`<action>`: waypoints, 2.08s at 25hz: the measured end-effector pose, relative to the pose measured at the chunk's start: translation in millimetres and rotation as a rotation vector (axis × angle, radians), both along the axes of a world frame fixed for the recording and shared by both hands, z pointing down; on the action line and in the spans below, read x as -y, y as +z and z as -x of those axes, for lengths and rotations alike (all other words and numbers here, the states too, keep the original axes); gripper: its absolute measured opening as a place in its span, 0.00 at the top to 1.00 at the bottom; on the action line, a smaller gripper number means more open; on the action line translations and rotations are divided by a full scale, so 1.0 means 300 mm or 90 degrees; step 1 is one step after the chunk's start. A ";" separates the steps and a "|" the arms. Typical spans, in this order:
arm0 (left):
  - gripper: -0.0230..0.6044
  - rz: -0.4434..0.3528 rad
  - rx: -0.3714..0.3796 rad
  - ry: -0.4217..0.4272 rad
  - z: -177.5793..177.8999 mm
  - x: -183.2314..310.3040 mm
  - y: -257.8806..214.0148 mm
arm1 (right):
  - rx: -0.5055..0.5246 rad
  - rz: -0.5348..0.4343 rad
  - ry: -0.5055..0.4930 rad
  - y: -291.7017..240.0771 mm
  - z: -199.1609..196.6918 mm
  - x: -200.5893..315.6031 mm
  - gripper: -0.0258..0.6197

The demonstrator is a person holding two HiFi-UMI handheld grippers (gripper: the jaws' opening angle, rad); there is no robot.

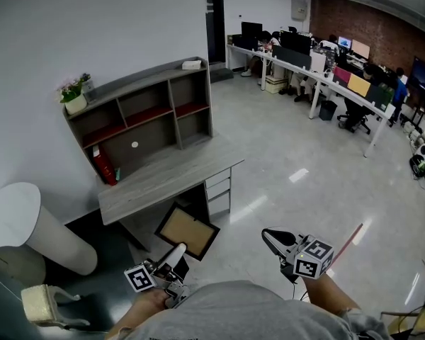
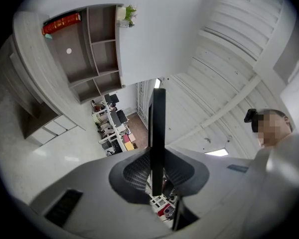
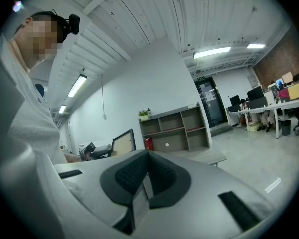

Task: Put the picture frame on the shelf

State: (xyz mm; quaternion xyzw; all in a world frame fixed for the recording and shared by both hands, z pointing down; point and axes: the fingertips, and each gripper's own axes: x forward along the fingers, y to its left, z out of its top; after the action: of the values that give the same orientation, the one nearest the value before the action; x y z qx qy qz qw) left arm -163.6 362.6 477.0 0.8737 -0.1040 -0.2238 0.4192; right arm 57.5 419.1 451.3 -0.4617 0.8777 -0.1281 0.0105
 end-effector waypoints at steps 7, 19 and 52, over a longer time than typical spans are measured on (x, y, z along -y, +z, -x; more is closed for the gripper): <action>0.83 0.001 -0.004 0.023 -0.042 0.054 0.004 | -0.005 0.007 0.008 0.029 -0.018 0.024 0.95; 0.83 0.012 -0.023 0.063 0.024 0.442 0.042 | -0.037 0.007 0.037 0.019 0.074 0.375 0.95; 0.83 0.041 -0.012 0.071 0.267 1.496 0.088 | -0.052 0.026 0.034 0.009 0.302 1.469 0.95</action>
State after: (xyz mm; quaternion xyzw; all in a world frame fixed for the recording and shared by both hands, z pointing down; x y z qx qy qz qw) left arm -243.6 -86.2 503.3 0.8622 -0.0587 -0.2049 0.4596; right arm -33.2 -21.5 454.2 -0.4900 0.8619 -0.1265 -0.0313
